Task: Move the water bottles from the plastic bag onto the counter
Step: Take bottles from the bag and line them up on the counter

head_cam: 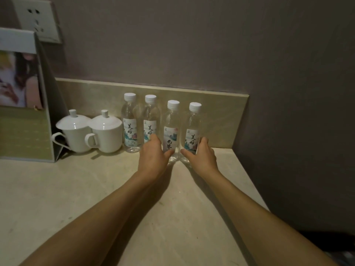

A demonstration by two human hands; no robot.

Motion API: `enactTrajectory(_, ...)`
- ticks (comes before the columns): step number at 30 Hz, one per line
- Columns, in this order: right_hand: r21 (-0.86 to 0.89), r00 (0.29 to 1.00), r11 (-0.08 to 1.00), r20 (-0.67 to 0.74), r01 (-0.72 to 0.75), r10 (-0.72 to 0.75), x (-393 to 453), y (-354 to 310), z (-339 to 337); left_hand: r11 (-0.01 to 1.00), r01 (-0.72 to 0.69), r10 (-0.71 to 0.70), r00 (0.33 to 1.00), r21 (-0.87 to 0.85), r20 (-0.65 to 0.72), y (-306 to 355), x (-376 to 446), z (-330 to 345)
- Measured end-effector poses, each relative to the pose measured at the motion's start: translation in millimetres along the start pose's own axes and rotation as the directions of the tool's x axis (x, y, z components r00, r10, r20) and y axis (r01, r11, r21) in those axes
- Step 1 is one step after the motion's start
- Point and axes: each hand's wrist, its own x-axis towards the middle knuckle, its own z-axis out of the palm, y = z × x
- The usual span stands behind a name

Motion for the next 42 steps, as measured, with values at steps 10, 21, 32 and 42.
enactTrajectory(10,0.034,1.000,0.999,0.016,0.010,-0.010,19.2,1.2,6.9,0.993,-0.087,0.085,0.996,0.077,0.031,1.5,12.4,2.3)
enactTrajectory(21,-0.019,1.000,1.000,0.014,0.013,-0.013,33.6,1.2,13.2,0.992,-0.096,0.095,0.995,0.087,0.009,4.1,22.6,8.5)
enactTrajectory(32,-0.010,1.000,1.000,-0.006,0.029,-0.029,39.3,3.4,16.3,0.986,-0.125,0.126,0.992,0.109,-0.002,0.1,26.0,11.6)
enactTrajectory(42,-0.052,0.999,0.998,-0.013,0.037,-0.038,37.0,2.0,18.1,0.985,-0.143,0.143,0.990,0.098,0.011,-0.9,25.1,11.2)
